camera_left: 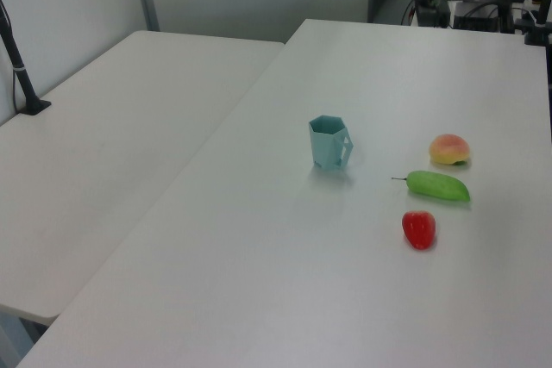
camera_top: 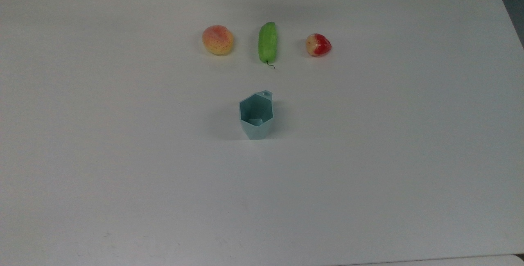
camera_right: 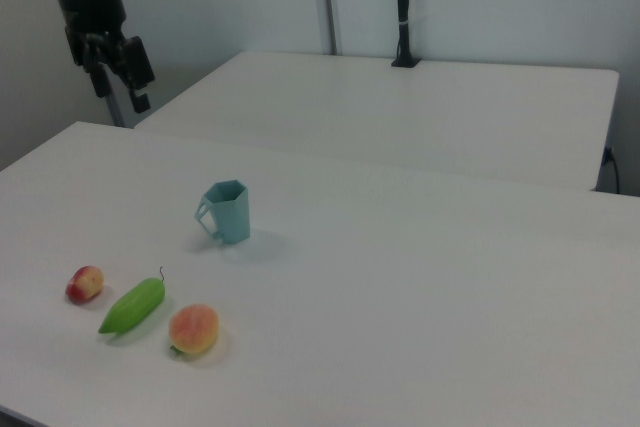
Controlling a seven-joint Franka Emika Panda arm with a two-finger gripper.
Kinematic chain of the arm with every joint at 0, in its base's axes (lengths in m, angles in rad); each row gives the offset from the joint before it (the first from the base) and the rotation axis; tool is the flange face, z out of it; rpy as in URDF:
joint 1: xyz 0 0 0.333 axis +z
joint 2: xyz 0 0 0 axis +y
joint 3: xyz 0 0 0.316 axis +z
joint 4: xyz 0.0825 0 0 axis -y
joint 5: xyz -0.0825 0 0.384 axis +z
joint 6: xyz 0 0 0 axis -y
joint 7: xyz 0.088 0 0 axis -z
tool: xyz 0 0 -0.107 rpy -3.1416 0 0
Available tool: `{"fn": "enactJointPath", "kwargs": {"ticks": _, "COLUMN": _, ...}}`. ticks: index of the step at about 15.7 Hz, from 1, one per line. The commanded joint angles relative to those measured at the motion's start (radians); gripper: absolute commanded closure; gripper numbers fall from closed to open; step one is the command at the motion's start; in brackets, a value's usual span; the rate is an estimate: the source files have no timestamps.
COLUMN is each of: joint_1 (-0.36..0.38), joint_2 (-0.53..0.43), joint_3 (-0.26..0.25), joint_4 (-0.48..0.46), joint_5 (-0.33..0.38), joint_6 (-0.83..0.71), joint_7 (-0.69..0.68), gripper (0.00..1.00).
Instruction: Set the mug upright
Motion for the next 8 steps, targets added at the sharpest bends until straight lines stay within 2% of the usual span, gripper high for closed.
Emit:
{"fn": "enactJointPath", "kwargs": {"ticks": 1, "joint_1": 0.055, "joint_2": -0.025, "joint_3": -0.116, "joint_4": -0.069, "joint_5": 0.032, "joint_6": 0.125, "joint_7": -0.187, "gripper": 0.0}}
{"fn": "enactJointPath", "kwargs": {"ticks": 4, "joint_1": 0.066, "joint_2": -0.021, "joint_3": -0.15, "joint_4": -0.089, "joint_5": 0.032, "joint_6": 0.19, "joint_7": -0.284, "gripper": 0.0}}
{"fn": "enactJointPath", "kwargs": {"ticks": 8, "joint_1": 0.067, "joint_2": -0.022, "joint_3": -0.151, "joint_4": -0.098, "joint_5": 0.032, "joint_6": 0.202, "joint_7": -0.304, "gripper": 0.0}}
